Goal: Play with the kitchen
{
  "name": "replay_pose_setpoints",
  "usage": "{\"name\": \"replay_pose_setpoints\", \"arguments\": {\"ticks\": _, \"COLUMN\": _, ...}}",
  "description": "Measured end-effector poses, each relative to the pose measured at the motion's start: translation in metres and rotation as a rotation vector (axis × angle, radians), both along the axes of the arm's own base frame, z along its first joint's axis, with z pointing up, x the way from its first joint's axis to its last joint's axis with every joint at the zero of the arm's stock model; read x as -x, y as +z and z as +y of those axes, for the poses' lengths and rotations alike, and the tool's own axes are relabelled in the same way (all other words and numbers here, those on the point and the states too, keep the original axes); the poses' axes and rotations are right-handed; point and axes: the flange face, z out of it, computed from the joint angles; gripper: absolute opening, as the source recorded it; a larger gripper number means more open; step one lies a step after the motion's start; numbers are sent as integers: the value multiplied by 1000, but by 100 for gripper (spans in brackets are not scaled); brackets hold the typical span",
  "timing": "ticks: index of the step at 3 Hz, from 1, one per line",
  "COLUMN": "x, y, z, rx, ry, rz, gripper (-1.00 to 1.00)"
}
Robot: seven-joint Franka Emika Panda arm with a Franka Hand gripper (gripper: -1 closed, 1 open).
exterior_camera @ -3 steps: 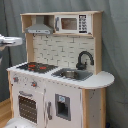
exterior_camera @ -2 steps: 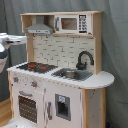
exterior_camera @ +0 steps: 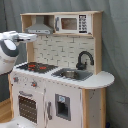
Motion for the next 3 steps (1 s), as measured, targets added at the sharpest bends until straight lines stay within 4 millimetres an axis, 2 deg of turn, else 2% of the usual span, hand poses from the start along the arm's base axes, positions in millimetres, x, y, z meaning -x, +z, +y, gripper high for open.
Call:
{"name": "replay_pose_setpoints", "arguments": {"ticks": 1, "x": -20, "y": 2, "z": -13, "rx": -13, "ry": 20, "rz": -12, "gripper": 100}}
{"name": "replay_pose_setpoints", "arguments": {"ticks": 3, "x": -64, "y": 23, "z": -57, "rx": -41, "ry": 26, "rz": -14, "gripper": 100}}
